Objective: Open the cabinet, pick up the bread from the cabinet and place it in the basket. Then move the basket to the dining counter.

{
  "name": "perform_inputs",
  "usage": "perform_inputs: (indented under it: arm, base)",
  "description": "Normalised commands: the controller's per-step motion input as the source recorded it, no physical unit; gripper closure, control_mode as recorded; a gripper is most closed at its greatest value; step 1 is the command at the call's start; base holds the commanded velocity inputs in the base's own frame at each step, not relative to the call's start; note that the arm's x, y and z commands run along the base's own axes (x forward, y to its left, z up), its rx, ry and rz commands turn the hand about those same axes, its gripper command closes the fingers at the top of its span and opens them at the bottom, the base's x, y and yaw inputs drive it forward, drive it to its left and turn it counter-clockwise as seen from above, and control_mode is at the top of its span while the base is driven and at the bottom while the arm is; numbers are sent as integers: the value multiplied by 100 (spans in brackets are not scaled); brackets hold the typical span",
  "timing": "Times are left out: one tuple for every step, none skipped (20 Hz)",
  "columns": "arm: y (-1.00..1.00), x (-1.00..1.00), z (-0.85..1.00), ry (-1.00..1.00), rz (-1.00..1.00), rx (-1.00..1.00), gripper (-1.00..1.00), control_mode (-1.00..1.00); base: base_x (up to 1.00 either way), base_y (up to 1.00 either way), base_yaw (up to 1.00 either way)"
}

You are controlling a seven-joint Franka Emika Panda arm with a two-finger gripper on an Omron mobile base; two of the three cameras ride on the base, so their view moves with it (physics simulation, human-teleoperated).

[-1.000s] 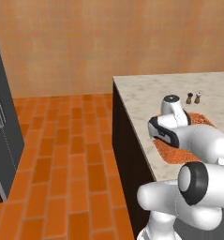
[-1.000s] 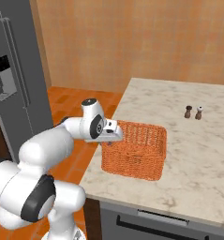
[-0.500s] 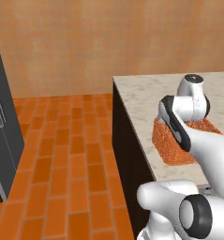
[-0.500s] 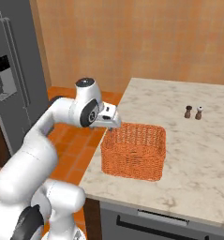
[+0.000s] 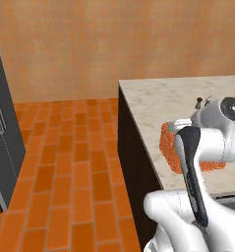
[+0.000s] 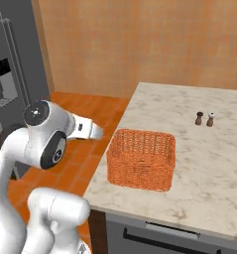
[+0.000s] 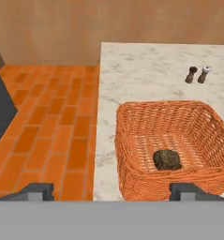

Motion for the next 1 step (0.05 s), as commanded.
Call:
perform_inputs:
  arm:
    - [61, -100, 89, -27, -2, 0, -100, -100]
  base:
    - [0, 0, 0]
